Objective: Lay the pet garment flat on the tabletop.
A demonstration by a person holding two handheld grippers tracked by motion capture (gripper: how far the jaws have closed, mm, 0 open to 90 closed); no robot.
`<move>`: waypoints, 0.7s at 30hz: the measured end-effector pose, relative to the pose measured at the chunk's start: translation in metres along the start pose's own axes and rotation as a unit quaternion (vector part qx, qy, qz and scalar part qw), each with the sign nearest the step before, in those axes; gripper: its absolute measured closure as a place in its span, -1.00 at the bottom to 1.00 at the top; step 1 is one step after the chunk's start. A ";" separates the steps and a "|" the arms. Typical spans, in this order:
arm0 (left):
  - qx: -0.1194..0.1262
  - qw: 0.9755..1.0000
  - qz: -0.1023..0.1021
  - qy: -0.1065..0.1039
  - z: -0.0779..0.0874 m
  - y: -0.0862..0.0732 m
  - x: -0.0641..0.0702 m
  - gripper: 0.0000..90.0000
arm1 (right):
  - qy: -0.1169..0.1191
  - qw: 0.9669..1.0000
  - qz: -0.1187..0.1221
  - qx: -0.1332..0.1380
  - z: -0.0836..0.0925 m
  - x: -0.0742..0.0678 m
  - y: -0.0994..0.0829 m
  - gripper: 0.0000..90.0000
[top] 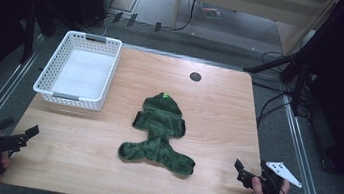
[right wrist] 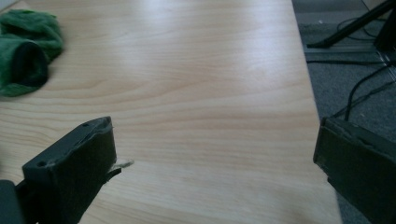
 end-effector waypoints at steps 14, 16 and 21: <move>-0.008 1.000 -0.006 -0.001 -0.008 -0.006 0.002 -1.00 | -0.006 1.000 0.012 -0.013 -0.005 -0.003 -0.008 -1.00; -0.009 1.000 -0.003 -0.004 -0.008 -0.006 0.002 -1.00 | -0.005 1.000 0.008 -0.015 -0.006 -0.003 -0.008 -1.00; -0.011 1.000 -0.003 -0.006 -0.009 -0.006 0.002 -1.00 | -0.006 1.000 0.010 -0.018 -0.007 -0.004 -0.009 -1.00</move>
Point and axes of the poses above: each handheld gripper's, and its own axes: z roughly backward along the jaws, y roughly out of its top, x roughly to its right, the point moved 9 cm from there along -z, roughly forward along the jaws, and after that the axes turned 5 degrees about y, right-handed, at the moved point
